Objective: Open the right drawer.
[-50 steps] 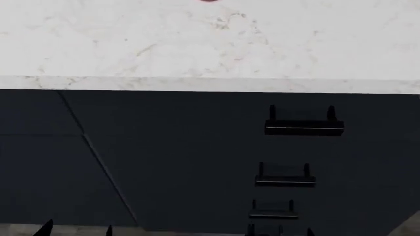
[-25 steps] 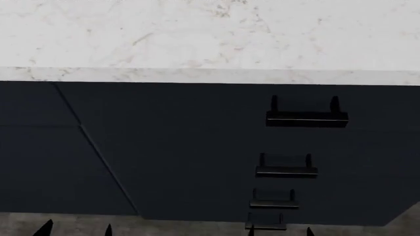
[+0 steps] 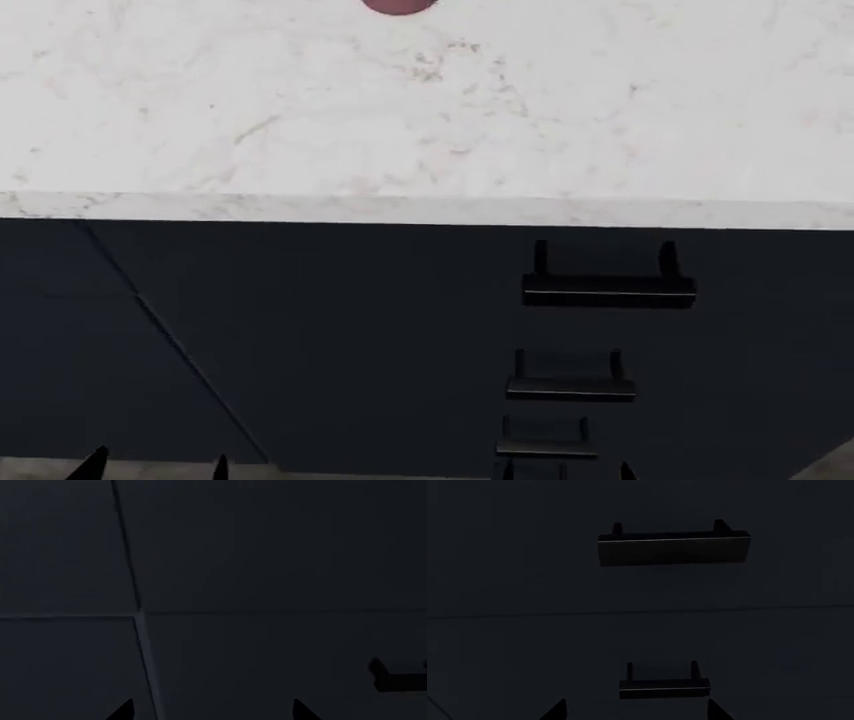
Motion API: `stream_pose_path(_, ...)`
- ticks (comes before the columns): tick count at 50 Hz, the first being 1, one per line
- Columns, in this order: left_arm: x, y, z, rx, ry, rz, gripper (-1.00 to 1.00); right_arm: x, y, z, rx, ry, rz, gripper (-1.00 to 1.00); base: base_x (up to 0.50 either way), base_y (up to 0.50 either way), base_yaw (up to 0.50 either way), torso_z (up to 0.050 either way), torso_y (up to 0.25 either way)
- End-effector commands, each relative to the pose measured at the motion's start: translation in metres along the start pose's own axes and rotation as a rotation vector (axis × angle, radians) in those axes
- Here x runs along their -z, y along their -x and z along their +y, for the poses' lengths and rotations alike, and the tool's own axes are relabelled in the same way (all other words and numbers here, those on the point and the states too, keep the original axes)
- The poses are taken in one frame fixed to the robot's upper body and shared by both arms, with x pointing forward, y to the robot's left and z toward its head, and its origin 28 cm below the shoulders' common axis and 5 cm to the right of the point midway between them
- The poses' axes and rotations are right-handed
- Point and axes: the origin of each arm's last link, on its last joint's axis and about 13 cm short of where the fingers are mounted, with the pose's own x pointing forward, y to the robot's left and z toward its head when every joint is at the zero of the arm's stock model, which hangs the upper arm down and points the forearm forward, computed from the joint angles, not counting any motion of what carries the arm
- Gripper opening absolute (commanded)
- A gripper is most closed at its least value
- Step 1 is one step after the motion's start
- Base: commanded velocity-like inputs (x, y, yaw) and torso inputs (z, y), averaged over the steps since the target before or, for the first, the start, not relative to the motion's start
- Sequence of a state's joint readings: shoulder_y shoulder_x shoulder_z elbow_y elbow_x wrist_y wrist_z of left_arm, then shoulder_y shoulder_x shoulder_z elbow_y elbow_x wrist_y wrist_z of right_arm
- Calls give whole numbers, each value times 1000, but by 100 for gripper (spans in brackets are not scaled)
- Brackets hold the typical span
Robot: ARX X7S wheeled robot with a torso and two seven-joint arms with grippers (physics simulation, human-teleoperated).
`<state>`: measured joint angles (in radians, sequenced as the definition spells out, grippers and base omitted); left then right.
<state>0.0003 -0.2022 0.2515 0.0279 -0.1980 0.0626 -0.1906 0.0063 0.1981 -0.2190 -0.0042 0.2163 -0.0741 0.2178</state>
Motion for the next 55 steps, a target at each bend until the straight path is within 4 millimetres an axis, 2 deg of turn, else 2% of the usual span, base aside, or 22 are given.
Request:
stream_pose_path(1,0,0,0,0,0,0,100,0,0,0,-1,2,0,100,207,-98,0,0,0)
stream_pose_path(15,0,0,0,-1,2,1,100,2,0,0,-2,2,0,100,79,-42,0,0,0)
stream_pose_path(25,1,1,0,-11,7,10,100,-4,-2,-1,31,103,-6,100,0,0,0,0,0)
stream_pose_path(33,1,1,0,-8,5,11,100,-11,-8,-6,119,278,24,100,0,0,0,0,0)
stream_pose_path(34,2,2,0,-5,7,15,100,-12,-9,-7,136,343,40,100,0,0,0,0,0)
stream_pose_path(36,2,2,-1,0,3,15,100,-15,-12,-7,143,319,41,100,0,0,0,0,0)
stream_pose_path(41,3,2,-1,-1,2,17,100,-24,-16,-9,163,487,16,100,0,0,0,0,0)
stream_pose_path(42,3,2,-1,0,2,17,100,-26,-15,-8,153,464,23,100,0,0,0,0,0)
stream_pose_path(44,3,2,-1,3,3,17,100,-25,-15,-9,160,532,15,100,0,0,0,0,0)
stream_pose_path(46,3,2,-2,5,3,16,100,-25,-16,-9,162,492,27,100,0,0,0,0,0)
stream_pose_path(48,4,2,-2,6,-2,20,100,-26,-18,-11,193,615,14,100,0,0,0,0,0)
stream_pose_path(52,3,2,-3,8,-2,19,100,-29,-19,-13,186,653,21,100,0,0,0,0,0)
stream_pose_path(55,4,1,-2,9,1,20,100,-35,-19,-15,205,844,-5,100,0,0,0,0,0)
